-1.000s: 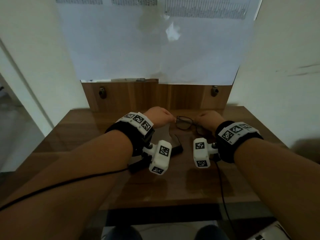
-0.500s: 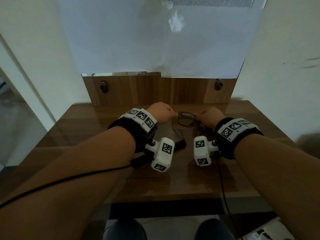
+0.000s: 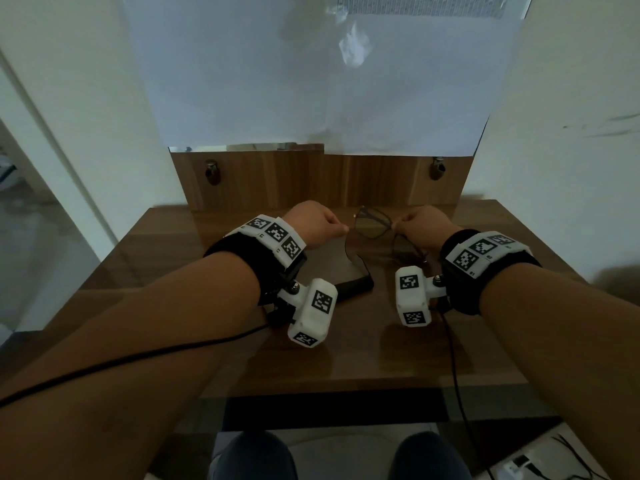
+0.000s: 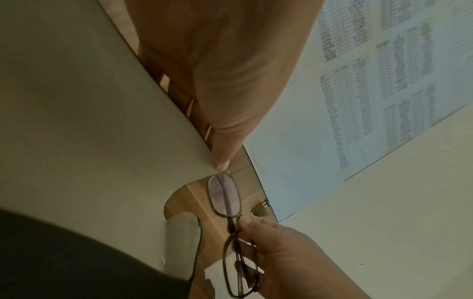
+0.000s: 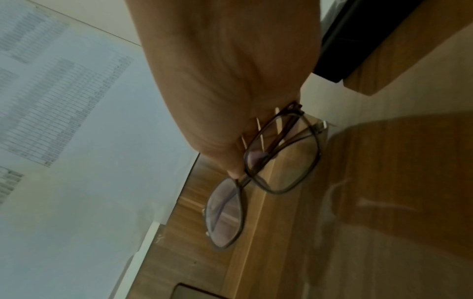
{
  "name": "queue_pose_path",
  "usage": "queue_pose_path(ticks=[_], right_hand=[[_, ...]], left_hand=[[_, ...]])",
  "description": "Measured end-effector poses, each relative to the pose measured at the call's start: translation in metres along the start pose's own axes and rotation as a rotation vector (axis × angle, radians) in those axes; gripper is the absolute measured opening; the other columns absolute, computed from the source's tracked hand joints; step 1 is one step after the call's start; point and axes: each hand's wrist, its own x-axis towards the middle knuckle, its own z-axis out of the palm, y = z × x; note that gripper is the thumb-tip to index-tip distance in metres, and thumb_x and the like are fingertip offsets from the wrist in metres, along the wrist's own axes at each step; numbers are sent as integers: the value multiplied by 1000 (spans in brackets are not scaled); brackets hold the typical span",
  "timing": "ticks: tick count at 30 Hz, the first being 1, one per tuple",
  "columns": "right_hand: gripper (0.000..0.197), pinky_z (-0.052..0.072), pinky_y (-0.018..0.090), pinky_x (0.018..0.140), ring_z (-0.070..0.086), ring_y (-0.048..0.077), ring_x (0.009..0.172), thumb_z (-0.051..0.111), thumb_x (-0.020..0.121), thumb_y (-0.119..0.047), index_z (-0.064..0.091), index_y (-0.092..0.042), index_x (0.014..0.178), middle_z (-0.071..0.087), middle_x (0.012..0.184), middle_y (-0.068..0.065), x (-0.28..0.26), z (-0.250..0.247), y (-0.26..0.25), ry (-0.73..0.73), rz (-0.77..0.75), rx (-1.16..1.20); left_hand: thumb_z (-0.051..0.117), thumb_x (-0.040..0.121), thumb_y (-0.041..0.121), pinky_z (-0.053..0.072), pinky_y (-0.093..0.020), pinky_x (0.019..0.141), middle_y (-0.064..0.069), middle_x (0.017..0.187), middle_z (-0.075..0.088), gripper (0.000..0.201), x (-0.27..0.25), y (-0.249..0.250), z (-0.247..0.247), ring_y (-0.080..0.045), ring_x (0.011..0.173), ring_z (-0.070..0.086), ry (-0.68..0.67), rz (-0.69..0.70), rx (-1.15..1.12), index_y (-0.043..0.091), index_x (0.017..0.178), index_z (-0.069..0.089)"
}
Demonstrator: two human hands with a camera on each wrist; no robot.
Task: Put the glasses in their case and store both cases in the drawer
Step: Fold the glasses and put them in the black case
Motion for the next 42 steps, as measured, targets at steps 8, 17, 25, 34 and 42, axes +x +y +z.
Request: queue_pose_path(ticks=[8, 17, 25, 34, 42], right_hand=[[9, 44, 28, 74, 53, 7, 69, 60, 91, -21, 66, -15, 93, 60, 76, -6, -17, -6, -24, 50, -255, 259], [8, 49, 26, 85, 61, 14, 89, 61, 91, -21, 66, -19, 96, 66, 94, -1, -35, 7, -58, -105, -405, 276], [10, 44, 17, 64, 55, -7, 54, 62, 90, -19, 67, -15, 98, 61, 76, -9, -41, 26, -82, -248, -497, 114], [19, 42, 26, 85, 55, 13, 94, 59, 92, -23, 64, -16, 108, 59, 98, -4, -40, 46, -93, -338, -550, -287], [15, 43, 28, 87, 54, 13, 99, 59, 92, -24, 63, -22, 106, 58, 102, -7, -40, 53, -91, -418, -535, -309]], left_hand=[[57, 89, 30, 44, -28, 91, -5, 117, 69, 31, -20, -26, -21, -15, 102, 58, 15, -65, 12, 15, 111, 71], [64, 85, 28, 40, -24, 84, -4, 115, 68, 29, -31, -60, -33, -13, 99, 55, 22, -206, -73, 16, 109, 73], [68, 82, 23, 52, -34, 93, -8, 105, 72, 26, -33, -91, -36, -24, 93, 65, -17, -368, -325, 11, 105, 73], [62, 87, 17, 43, -10, 31, 1, 77, 66, 24, -42, -88, -37, -6, 51, 62, -27, -402, -461, 11, 109, 69], [58, 90, 16, 41, -11, 29, -3, 74, 62, 9, -41, -86, -35, -2, 27, 56, -46, -405, -494, 14, 94, 65]])
